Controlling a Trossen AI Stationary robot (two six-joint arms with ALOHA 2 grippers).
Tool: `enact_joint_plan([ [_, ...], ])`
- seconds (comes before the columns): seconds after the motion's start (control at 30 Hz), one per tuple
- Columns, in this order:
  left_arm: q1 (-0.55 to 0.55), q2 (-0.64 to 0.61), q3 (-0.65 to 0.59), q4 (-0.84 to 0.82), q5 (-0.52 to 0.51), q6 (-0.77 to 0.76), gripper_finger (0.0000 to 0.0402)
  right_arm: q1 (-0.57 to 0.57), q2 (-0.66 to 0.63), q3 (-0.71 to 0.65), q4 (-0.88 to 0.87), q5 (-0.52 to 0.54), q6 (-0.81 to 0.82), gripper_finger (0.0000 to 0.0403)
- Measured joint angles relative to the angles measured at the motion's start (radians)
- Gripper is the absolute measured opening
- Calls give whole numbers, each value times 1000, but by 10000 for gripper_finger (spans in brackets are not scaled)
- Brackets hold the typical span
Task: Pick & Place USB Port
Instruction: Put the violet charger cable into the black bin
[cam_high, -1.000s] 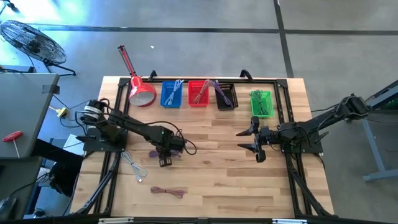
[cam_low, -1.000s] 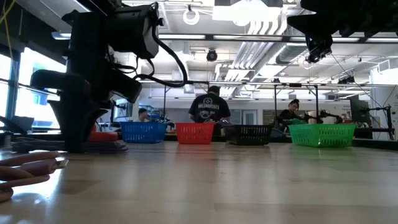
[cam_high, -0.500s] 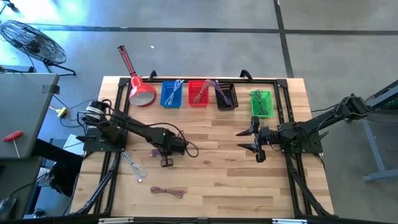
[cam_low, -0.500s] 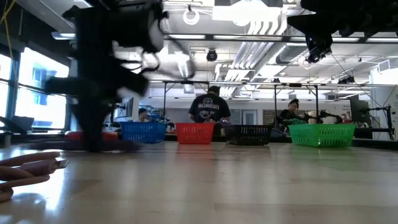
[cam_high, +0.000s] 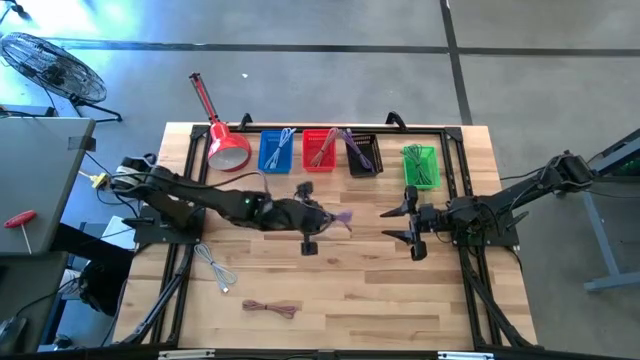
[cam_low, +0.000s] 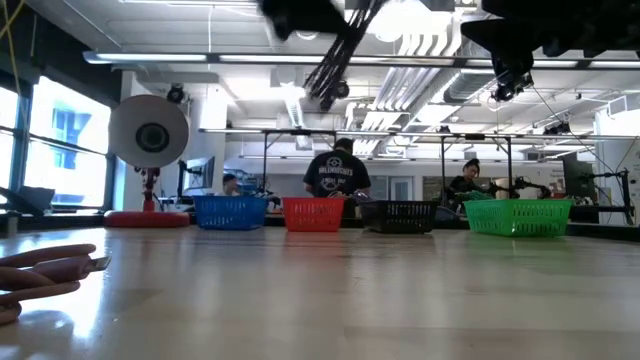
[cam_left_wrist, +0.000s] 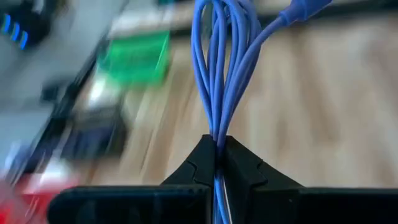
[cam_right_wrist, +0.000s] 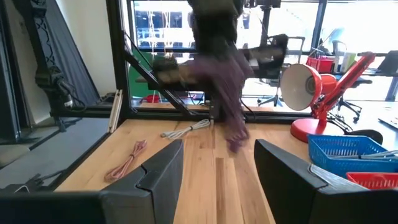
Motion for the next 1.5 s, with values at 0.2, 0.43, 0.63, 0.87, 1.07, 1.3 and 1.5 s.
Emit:
enact_joint_plan([
  [0.2,1,2,0,275,227,57,6,0,0,0,30,-10,-18,190],
  [0.43,6,60,-1,409,351,80,6,0,0,0,59,-50,-19,190],
  [0.63,31,103,-1,451,400,72,6,0,5,0,94,-71,-29,190],
  [0.87,74,141,0,503,467,56,6,0,71,-1,166,-68,-50,190],
  [1.07,96,155,0,555,518,20,6,-2,147,-1,240,-67,-63,190],
  [1.3,92,184,2,593,532,20,7,-3,210,0,319,-73,-78,190],
  [1.5,93,202,1,594,521,19,5,-3,243,0,382,-83,-78,190],
])
